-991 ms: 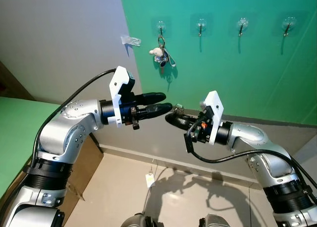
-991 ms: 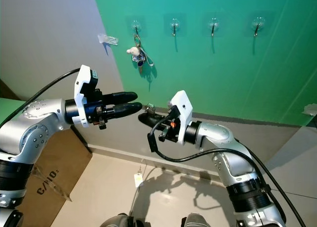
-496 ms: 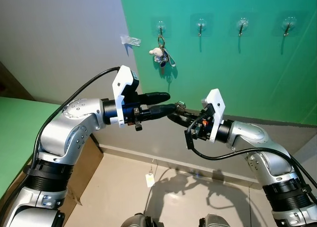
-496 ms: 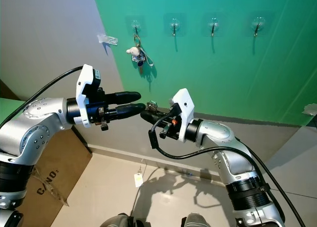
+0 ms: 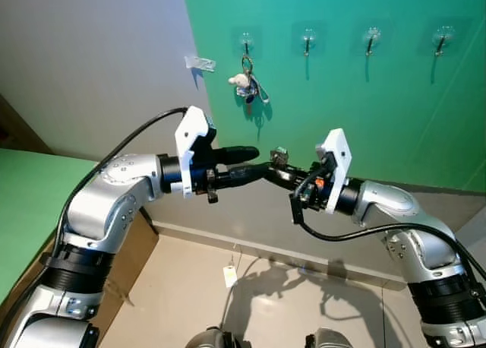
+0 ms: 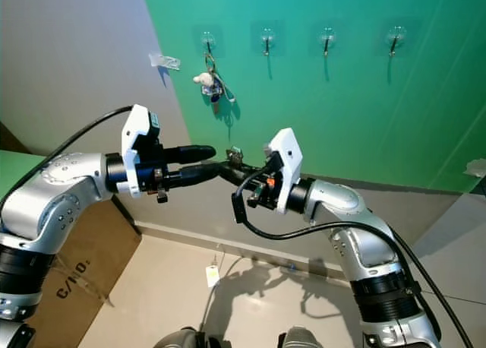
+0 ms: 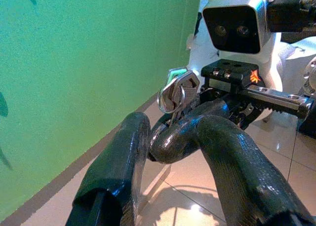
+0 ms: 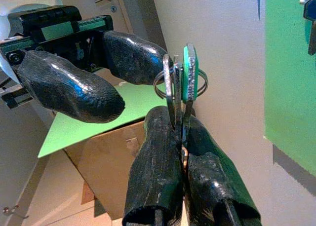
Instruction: Hang keys on a hook
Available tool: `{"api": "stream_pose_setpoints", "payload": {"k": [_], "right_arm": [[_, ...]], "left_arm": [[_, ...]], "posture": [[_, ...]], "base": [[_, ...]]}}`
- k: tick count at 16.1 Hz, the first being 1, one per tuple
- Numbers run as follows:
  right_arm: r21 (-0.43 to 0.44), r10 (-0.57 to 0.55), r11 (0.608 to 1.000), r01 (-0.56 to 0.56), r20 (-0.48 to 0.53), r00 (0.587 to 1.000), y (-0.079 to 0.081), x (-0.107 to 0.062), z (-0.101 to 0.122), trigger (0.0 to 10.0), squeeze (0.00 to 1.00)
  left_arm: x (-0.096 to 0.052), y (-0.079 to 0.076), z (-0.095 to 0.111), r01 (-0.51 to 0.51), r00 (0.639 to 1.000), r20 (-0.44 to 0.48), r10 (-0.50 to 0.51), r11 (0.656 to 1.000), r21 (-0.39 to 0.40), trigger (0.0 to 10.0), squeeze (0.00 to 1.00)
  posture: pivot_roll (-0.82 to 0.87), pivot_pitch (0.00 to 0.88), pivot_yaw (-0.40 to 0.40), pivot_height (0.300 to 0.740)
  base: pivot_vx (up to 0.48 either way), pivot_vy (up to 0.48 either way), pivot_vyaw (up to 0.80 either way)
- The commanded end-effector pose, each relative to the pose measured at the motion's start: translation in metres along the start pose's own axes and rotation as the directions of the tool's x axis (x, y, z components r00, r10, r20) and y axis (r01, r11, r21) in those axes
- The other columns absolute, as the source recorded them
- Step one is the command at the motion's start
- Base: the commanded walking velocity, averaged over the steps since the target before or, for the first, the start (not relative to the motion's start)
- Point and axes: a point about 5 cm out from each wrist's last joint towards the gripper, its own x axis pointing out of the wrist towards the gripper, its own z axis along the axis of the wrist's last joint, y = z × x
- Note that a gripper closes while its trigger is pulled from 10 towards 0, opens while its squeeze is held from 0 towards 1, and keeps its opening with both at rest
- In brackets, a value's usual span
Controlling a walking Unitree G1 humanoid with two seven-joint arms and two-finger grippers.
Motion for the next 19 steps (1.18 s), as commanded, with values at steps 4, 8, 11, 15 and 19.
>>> {"api": "stream_pose_setpoints", "payload": {"k": [4,8,11,15,19], "right_arm": [[-0.014,0.073,0.997,-0.073,0.028,0.997,0.013,0.001,0.013,0.0,0.0],[-0.007,0.078,0.997,-0.078,0.018,0.997,0.016,0.002,0.011,0.0,0.0],[-0.012,0.079,0.997,-0.079,0.004,0.997,0.016,0.004,0.008,0.0,0.0],[-0.014,0.08,0.997,-0.08,-0.011,0.997,0.016,0.007,0.004,0.0,0.0],[-0.014,0.096,0.995,-0.096,-0.006,0.995,0.02,0.008,0.006,0.0,0.0]], "left_arm": [[-0.001,0.005,0.0,-0.019,1.0,-0.019,0.02,1.0,0.024,10.0,0.0],[0.001,0.004,0.001,-0.012,1.0,-0.005,0.012,1.0,0.022,10.0,0.0],[0.003,0.003,0.004,-0.003,1.0,0.006,0.003,1.0,0.022,10.0,0.0],[0.004,0.001,0.006,0.007,1.0,0.018,-0.007,1.0,0.023,10.0,0.0],[0.005,0.002,0.006,0.004,1.0,0.017,-0.004,1.0,0.02,10.0,0.0]], "posture": [[-0.24,0.041,0.133,0.717],[-0.24,0.047,0.134,0.717],[-0.24,0.05,0.135,0.717],[-0.24,0.052,0.135,0.717],[-0.24,0.054,0.134,0.717]], "base": [[0.0,0.0,0.0],[0.0,0.0,0.0],[0.0,0.0,0.0],[0.0,0.0,0.0],[0.0,0.0,0.0]]}}
